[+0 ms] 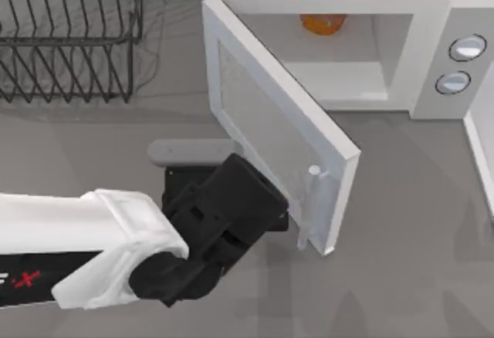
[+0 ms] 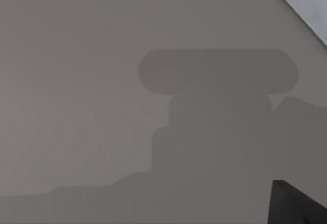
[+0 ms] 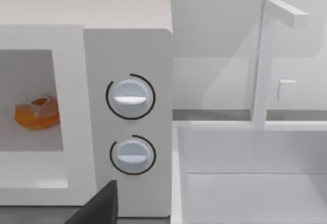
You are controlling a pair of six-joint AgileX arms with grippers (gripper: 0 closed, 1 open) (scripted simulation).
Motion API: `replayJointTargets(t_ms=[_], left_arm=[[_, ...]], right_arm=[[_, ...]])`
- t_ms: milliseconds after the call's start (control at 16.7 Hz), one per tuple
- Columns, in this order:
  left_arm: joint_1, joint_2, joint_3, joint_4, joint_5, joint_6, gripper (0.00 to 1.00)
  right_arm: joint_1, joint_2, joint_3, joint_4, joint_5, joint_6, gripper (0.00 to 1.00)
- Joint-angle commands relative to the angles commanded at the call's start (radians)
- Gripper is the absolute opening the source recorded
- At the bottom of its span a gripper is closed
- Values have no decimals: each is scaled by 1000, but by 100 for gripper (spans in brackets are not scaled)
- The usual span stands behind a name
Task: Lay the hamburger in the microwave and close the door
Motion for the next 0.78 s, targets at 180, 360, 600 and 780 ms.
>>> replayJointTargets(t_ms=[180,360,600,780], left_arm=[[4,-4,-3,2,4,1,0],[-17,34,37,-20,-9,-25,0],[-96,183,229,-106,-45,-111,0],[-151,279,355,-167,-68,-167,0]], right_arm=[[0,0,0,0,0,0,100],[0,0,0,0,0,0,100],[0,0,0,0,0,0,100],[0,0,0,0,0,0,100]])
